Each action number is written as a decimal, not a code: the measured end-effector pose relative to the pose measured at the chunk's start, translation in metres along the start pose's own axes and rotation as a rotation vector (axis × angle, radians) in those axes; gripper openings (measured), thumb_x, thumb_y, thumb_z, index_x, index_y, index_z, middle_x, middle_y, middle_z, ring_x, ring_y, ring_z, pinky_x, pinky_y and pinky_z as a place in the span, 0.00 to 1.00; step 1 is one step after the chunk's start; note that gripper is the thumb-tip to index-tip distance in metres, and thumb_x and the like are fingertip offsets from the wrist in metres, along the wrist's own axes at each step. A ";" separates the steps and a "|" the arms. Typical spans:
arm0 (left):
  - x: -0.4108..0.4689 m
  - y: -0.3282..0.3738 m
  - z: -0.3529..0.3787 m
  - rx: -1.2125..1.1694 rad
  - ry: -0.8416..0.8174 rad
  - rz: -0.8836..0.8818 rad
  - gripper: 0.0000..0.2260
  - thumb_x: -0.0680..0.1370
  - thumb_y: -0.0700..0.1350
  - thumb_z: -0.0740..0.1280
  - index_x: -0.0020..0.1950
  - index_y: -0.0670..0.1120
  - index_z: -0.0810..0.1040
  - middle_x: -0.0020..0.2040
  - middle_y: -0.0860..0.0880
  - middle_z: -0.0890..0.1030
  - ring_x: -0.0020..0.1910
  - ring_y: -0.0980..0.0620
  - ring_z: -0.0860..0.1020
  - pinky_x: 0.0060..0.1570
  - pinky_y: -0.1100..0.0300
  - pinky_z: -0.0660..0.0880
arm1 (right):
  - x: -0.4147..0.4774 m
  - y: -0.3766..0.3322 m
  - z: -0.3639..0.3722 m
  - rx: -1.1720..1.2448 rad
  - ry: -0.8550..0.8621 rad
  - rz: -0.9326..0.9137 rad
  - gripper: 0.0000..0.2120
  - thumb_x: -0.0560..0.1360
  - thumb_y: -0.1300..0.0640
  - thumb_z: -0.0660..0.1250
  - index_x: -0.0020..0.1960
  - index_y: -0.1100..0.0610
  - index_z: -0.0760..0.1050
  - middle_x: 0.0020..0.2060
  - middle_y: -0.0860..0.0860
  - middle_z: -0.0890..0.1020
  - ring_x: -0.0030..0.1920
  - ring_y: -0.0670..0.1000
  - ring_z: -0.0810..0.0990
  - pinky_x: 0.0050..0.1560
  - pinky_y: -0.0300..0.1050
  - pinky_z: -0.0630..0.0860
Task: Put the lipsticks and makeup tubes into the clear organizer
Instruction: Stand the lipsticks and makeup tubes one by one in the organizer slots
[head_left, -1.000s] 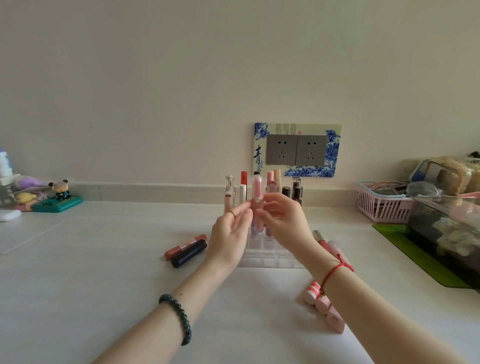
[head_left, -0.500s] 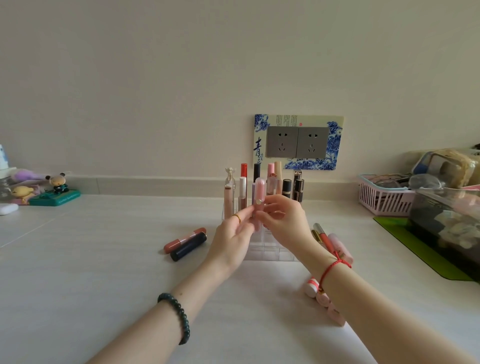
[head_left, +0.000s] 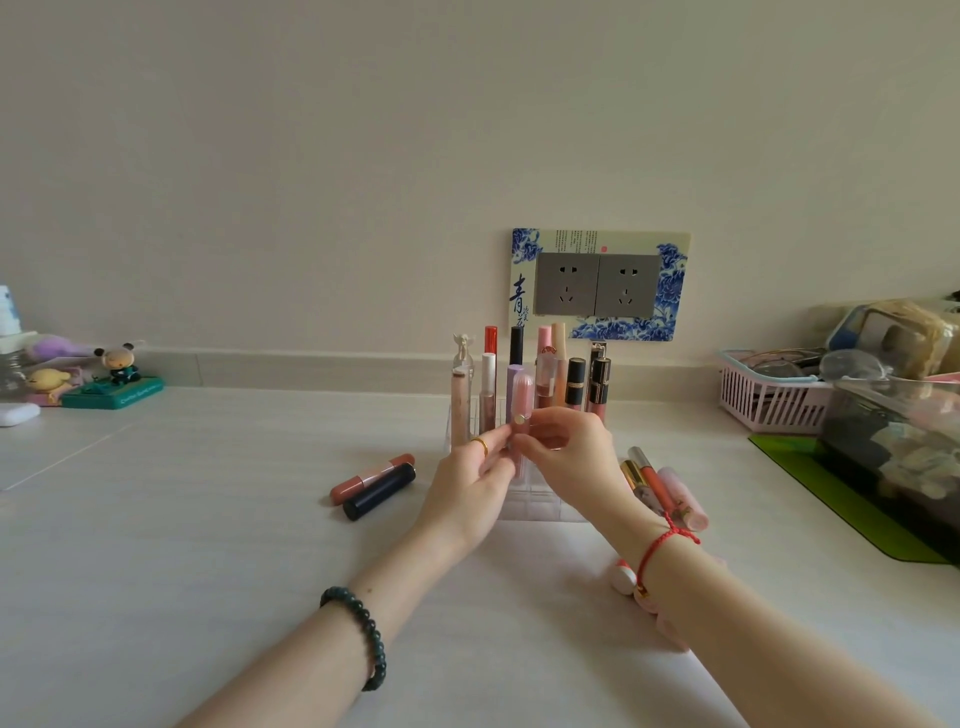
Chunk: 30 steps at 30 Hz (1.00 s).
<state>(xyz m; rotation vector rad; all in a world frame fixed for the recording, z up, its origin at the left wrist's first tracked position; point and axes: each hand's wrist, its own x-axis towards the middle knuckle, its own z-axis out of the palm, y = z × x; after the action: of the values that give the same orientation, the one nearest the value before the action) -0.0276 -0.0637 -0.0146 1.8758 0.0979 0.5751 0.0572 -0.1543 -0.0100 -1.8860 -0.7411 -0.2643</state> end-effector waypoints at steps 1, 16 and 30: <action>0.000 0.000 0.000 0.009 -0.001 0.002 0.18 0.78 0.37 0.57 0.67 0.48 0.69 0.54 0.60 0.73 0.56 0.62 0.72 0.56 0.70 0.68 | 0.000 0.000 0.000 -0.001 -0.001 0.000 0.11 0.71 0.61 0.69 0.53 0.59 0.80 0.44 0.52 0.83 0.41 0.44 0.79 0.49 0.35 0.75; 0.000 -0.001 0.000 0.074 -0.012 0.017 0.18 0.78 0.39 0.57 0.68 0.50 0.69 0.56 0.59 0.73 0.58 0.60 0.71 0.56 0.68 0.64 | 0.000 -0.002 0.000 -0.007 -0.003 -0.001 0.10 0.71 0.62 0.69 0.52 0.59 0.80 0.45 0.53 0.84 0.41 0.43 0.79 0.44 0.27 0.72; 0.001 -0.006 -0.001 0.102 -0.032 0.016 0.19 0.78 0.41 0.58 0.69 0.49 0.66 0.63 0.54 0.74 0.61 0.61 0.71 0.59 0.67 0.66 | -0.003 -0.005 -0.002 -0.017 -0.001 0.000 0.12 0.71 0.62 0.69 0.54 0.60 0.80 0.47 0.54 0.84 0.44 0.45 0.80 0.53 0.38 0.76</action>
<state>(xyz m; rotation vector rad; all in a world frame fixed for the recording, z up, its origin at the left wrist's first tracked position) -0.0265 -0.0599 -0.0198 1.9854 0.0930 0.5599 0.0523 -0.1558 -0.0070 -1.9026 -0.7416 -0.2704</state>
